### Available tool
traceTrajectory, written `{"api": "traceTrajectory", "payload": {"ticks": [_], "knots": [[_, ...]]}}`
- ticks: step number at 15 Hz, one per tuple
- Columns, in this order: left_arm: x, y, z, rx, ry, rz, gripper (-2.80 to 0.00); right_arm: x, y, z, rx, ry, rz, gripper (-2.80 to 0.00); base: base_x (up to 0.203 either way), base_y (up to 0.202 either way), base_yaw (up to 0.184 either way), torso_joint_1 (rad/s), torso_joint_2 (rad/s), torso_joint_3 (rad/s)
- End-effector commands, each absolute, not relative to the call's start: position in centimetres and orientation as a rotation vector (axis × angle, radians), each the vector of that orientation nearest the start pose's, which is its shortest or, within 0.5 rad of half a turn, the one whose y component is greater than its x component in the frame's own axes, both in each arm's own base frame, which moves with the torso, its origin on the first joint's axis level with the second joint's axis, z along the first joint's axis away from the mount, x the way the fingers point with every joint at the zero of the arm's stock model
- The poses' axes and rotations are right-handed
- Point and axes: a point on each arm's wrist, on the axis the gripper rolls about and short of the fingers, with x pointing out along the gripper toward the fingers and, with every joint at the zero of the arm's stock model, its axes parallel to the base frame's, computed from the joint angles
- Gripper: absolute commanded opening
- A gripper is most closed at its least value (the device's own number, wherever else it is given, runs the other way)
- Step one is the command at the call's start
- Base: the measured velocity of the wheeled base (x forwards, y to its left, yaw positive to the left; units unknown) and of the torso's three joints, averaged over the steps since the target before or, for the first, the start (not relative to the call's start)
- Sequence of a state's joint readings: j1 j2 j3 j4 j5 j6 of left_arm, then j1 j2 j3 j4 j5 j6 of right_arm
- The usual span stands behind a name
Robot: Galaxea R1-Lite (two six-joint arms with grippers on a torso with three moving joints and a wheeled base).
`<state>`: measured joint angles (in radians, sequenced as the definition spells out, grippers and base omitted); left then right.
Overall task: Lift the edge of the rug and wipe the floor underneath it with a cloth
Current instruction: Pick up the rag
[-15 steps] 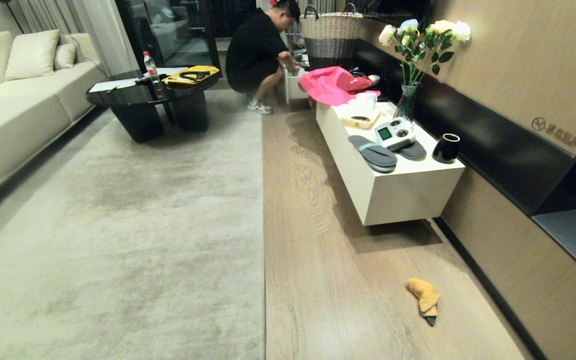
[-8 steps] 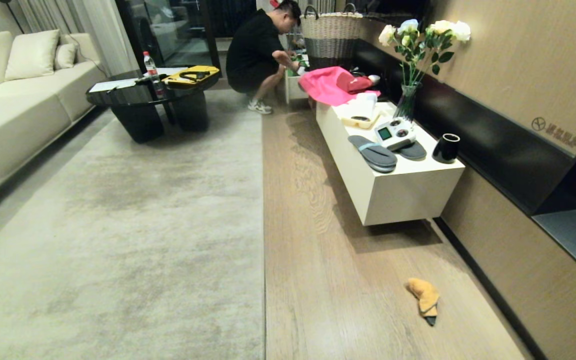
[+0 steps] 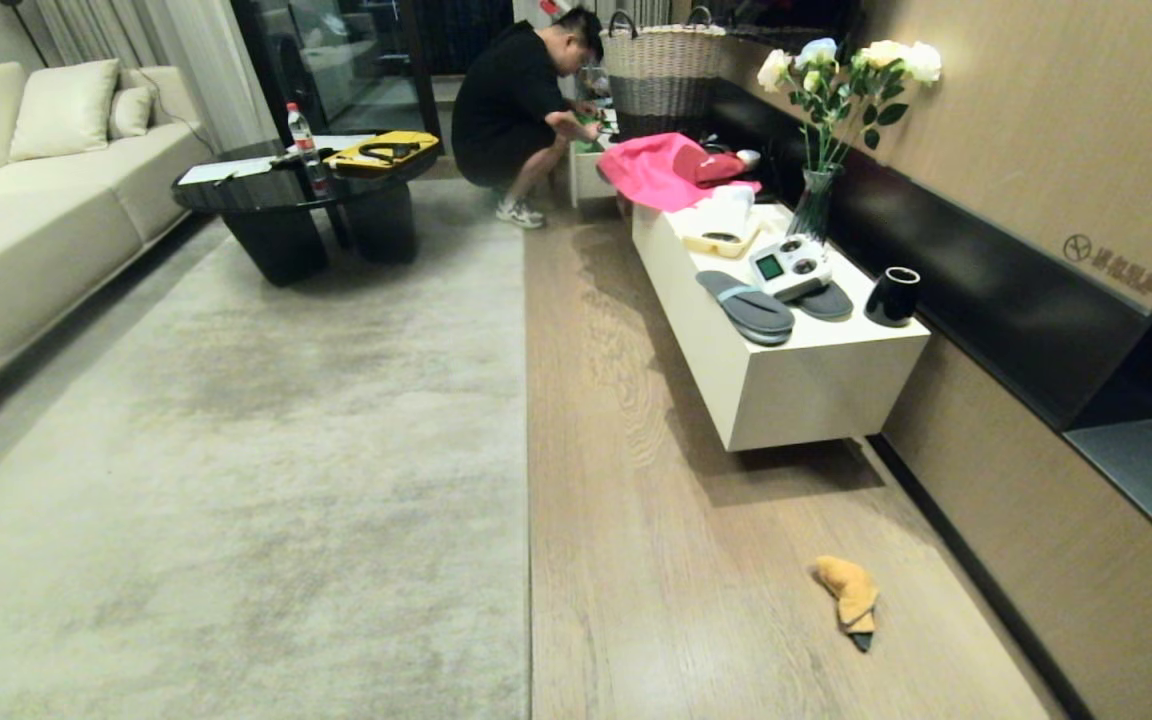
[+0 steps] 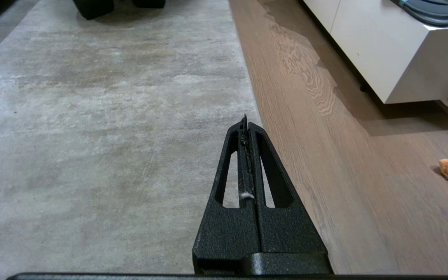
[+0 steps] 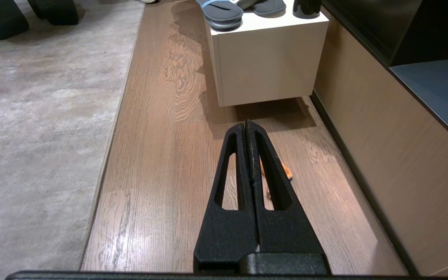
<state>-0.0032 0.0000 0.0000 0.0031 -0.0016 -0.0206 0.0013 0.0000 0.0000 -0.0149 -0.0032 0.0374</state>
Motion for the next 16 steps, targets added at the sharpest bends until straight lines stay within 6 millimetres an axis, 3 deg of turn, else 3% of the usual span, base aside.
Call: {"api": "traceTrajectory", "payload": {"ticks": [1,8,16], "knots": [[-2.27,0.00,7.54,-0.021,0.003,-0.005,-2.80,-2.28,-0.01,7.70,0.038,-0.015,-0.001,-2.80,0.000,0.000,0.000,0.000,0.00,0.000],[-2.27,0.01,7.54,-0.021,0.003,-0.005,-2.80,-2.28,-0.01,7.71,0.038,-0.015,-0.001,-2.80,0.000,0.000,0.000,0.000,0.00,-0.009],[-2.27,0.00,7.52,-0.021,0.005,-0.005,-2.80,-2.28,-0.01,7.71,0.038,-0.015,-0.001,-2.80,0.000,0.000,0.000,0.003,0.00,-0.178]]}}
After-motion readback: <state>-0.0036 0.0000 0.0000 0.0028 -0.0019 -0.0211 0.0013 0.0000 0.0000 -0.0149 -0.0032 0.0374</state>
